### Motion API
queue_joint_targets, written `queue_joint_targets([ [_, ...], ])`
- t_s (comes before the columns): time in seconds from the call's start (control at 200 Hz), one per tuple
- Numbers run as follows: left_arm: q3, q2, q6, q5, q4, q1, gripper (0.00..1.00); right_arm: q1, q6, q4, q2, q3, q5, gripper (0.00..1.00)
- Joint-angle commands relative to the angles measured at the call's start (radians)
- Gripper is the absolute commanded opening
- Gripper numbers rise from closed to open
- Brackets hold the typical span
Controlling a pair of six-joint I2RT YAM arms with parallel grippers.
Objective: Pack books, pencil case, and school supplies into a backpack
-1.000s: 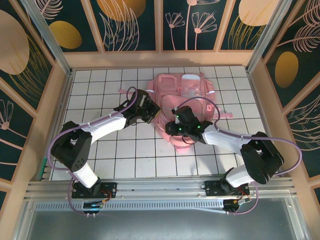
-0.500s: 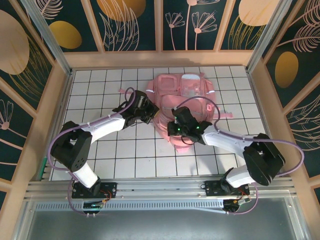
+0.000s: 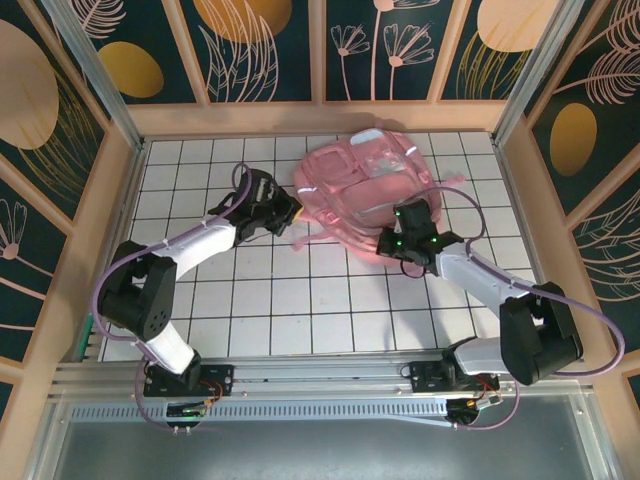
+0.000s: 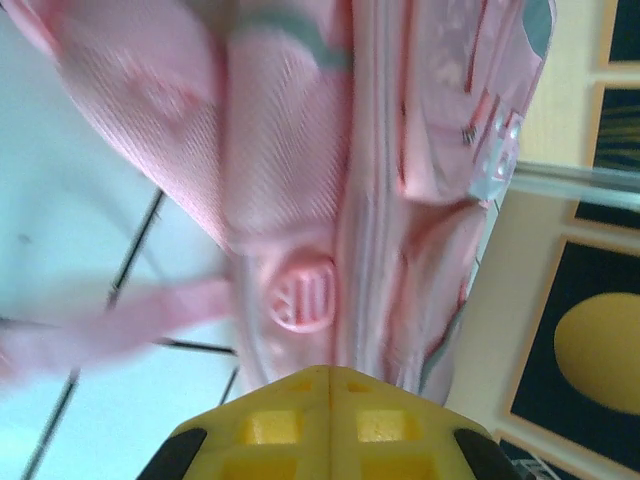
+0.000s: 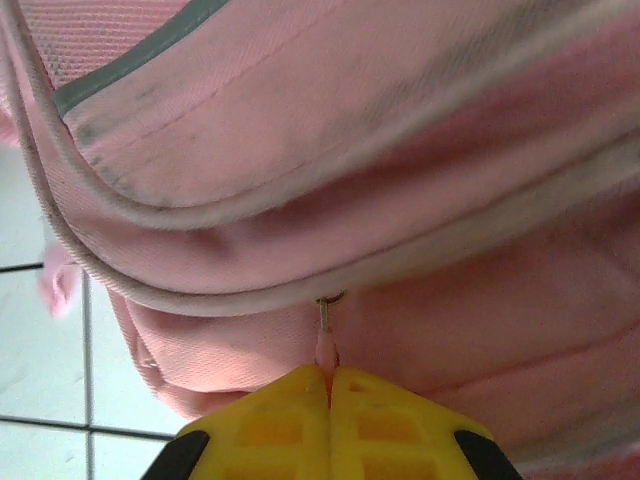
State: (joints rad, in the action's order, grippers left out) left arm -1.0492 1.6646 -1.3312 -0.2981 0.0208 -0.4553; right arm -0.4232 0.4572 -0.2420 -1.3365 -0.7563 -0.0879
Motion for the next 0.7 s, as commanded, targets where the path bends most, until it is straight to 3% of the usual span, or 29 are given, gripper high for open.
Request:
queue_joint_targets([
  [0.0, 0.006, -0.014, 0.047, 0.003, -0.039, 0.029, 0.0, -0.003, -0.042, -0.027, -0.01, -0.003, -0.043, 0.0],
  [0.105, -0.048, 0.014, 0.129, -0.05, -0.053, 0.025, 0.0, -0.018, -0.06, 0.007, 0.01, 0.006, -0.134, 0.0],
  [0.245, -0.122, 0.038, 0.151, -0.015, -0.13, -0.064, 0.36, -0.06, -0.085, 0.013, 0.025, -0.051, -0.186, 0.0],
  [0.31, -0.124, 0.032, 0.103, 0.012, -0.125, -0.109, 0.45, -0.084, -0.093, 0.007, 0.014, -0.097, -0.216, 0.0],
  [0.49, -0.141, 0.044, 0.024, 0.079, -0.122, -0.186, 0.47, -0.168, -0.117, 0.007, -0.022, -0.195, -0.256, 0.0],
  [0.696, -0.046, 0.023, -0.077, 0.133, -0.051, -0.192, 0.47, -0.197, -0.119, 0.019, -0.035, -0.21, -0.294, 0.0],
])
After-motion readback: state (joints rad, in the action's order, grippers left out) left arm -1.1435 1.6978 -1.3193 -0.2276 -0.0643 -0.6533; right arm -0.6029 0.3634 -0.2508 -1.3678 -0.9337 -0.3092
